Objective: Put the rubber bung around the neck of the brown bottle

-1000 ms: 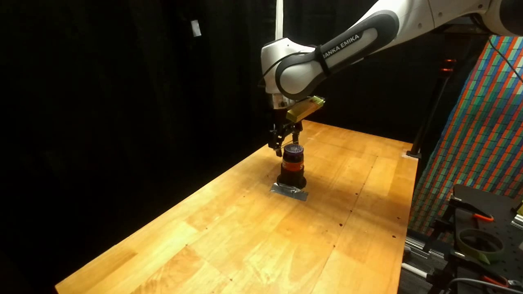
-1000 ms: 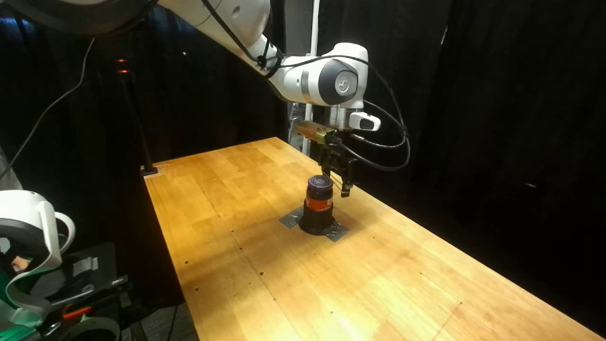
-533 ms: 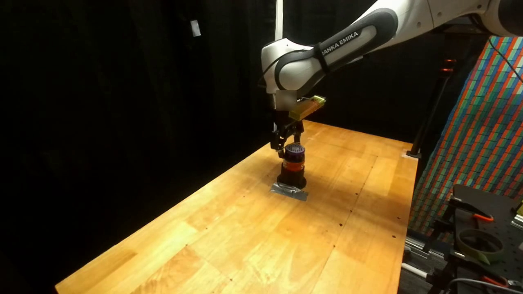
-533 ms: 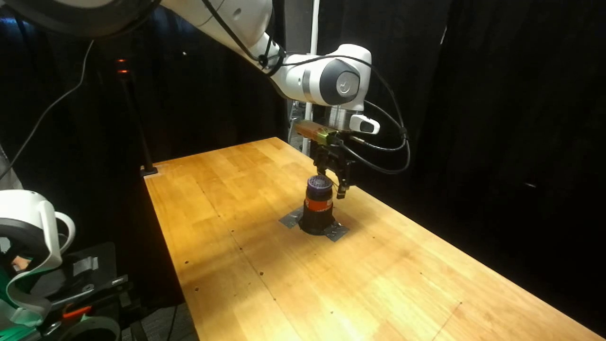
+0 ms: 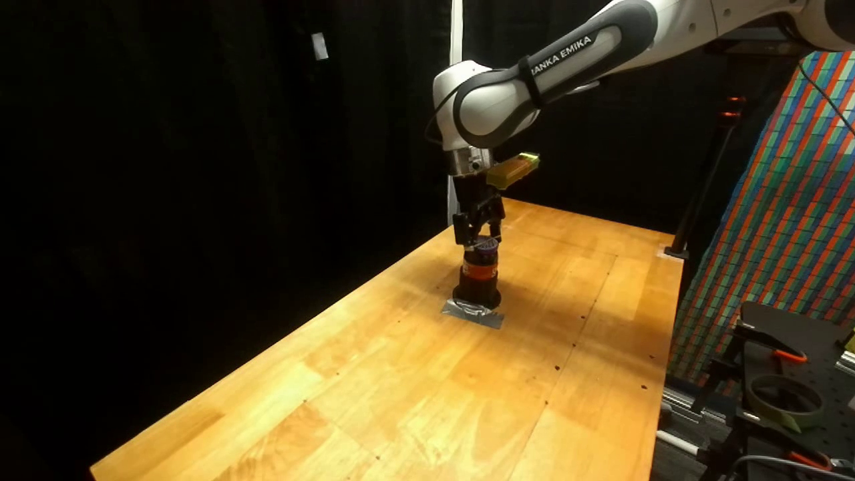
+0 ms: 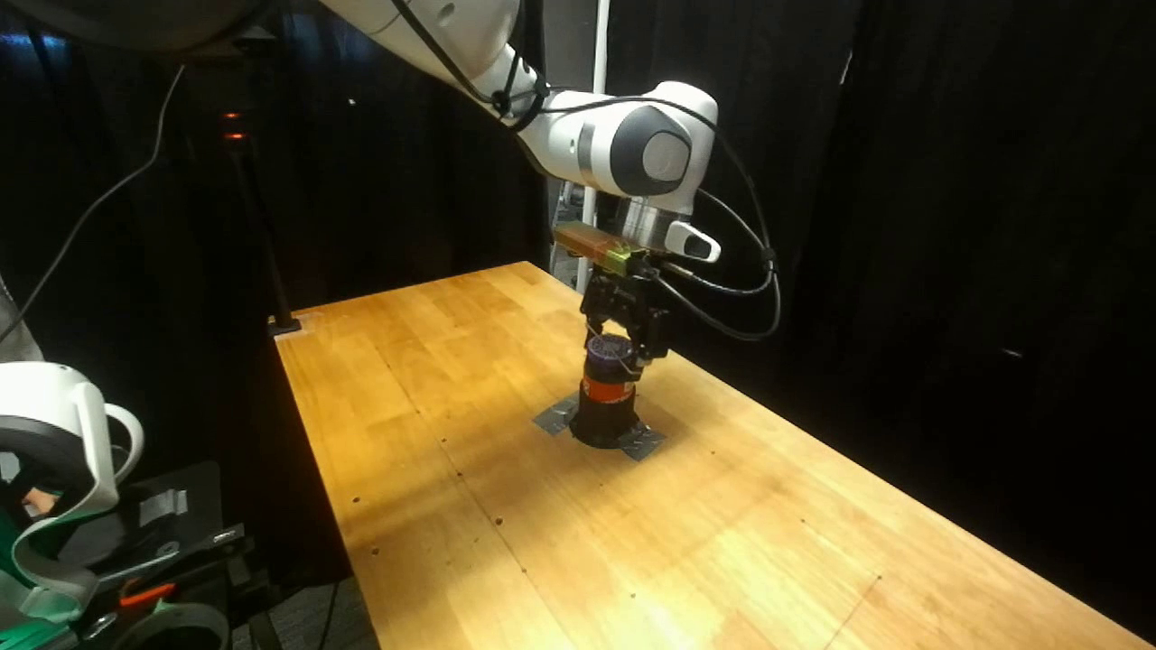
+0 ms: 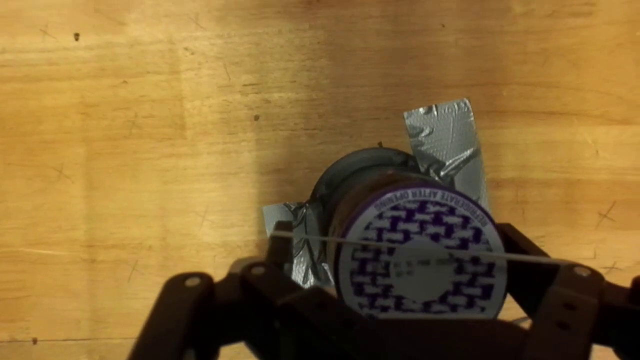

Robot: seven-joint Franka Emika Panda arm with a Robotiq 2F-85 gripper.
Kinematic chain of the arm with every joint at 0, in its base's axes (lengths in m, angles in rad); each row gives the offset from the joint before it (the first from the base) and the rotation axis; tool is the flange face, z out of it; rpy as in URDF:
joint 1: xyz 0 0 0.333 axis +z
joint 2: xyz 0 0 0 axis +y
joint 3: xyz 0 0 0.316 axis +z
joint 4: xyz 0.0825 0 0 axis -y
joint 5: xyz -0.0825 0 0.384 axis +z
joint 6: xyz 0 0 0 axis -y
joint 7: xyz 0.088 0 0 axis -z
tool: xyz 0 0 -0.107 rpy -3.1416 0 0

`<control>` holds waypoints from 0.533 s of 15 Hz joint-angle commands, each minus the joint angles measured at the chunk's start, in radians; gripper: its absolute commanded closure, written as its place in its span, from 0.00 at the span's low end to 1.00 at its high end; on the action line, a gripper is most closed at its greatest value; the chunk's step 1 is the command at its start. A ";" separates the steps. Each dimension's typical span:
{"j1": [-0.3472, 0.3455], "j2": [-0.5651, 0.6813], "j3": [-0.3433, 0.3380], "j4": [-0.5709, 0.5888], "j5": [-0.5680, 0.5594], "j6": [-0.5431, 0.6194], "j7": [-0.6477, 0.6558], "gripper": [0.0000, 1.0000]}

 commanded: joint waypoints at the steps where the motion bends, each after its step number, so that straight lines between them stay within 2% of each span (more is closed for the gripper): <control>1: -0.034 -0.061 0.020 -0.098 0.020 -0.019 -0.084 0.00; 5: -0.048 -0.099 0.022 -0.200 0.034 0.035 -0.102 0.00; 8: -0.048 -0.137 0.011 -0.290 0.030 0.080 -0.070 0.00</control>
